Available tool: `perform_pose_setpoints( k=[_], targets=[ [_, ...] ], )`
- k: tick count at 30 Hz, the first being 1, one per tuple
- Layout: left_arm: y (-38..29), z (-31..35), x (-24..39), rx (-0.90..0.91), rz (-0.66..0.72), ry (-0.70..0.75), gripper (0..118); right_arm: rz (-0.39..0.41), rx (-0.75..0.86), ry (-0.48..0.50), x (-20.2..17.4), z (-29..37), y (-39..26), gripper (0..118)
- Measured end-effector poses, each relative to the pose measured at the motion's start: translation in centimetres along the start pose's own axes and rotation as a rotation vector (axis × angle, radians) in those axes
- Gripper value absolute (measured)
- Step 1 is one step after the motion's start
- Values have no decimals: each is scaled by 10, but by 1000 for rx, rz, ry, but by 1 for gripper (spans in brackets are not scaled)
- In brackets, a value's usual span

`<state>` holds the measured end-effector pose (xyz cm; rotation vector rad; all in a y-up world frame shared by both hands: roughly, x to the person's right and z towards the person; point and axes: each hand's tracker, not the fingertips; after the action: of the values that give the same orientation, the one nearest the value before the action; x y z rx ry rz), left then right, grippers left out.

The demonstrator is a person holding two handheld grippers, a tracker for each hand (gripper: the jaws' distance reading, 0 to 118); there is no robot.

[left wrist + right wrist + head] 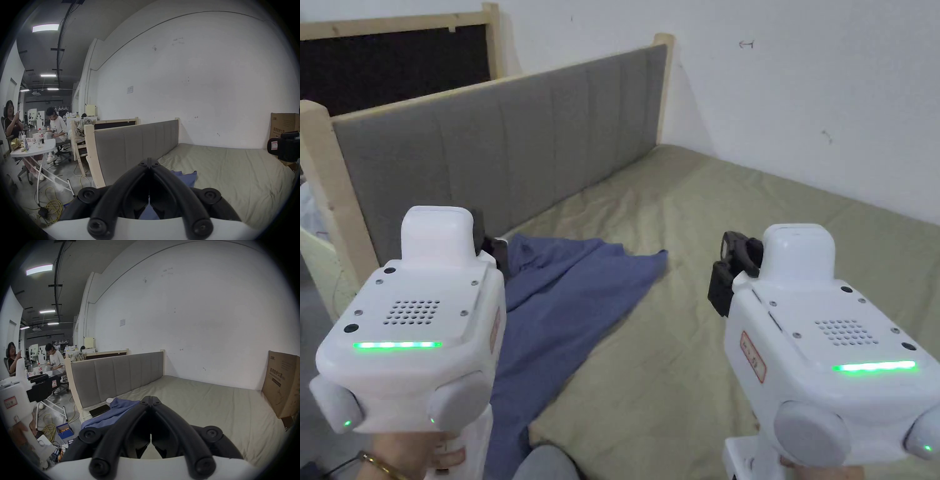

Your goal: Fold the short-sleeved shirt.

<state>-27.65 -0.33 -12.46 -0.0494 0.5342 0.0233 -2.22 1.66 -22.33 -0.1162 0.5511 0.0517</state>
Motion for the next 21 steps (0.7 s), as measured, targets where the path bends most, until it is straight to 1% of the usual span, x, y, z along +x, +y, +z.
perform_pose_setpoints(
  k=[4,5,6,7,9,12,13,14,16,18,21],
  targets=[
    [-2,-6,-1,-11,-2,9,1,2,-9,17,-2,-2,-1,0],
    [-1,-11,0,-21,-2,10,4,7,-11,17,-2,-3,-2,0],
    [1,-17,1,-40,-3,-2,10,12,-12,16,-2,-3,-2,0],
    [3,-22,3,-56,-1,-14,22,14,-13,14,-2,-3,-2,0],
    [8,-40,7,-81,4,-35,59,16,-15,11,1,-5,-2,0],
    [12,-80,15,-170,0,-101,81,14,-24,2,7,-9,-2,0],
    [13,-93,18,-199,-8,-120,101,12,-28,-1,8,-11,-2,0],
    [12,-110,22,-219,-27,-141,117,10,-32,-3,10,-14,-2,0],
    [11,-142,35,-251,-44,-170,118,9,-40,-5,15,-22,-3,0],
    [7,-187,48,-370,-43,-232,118,1,-53,-9,21,-33,-4,0],
    [-13,-260,71,-552,-96,-302,118,-3,-78,-14,29,-54,-10,0]
  ],
)
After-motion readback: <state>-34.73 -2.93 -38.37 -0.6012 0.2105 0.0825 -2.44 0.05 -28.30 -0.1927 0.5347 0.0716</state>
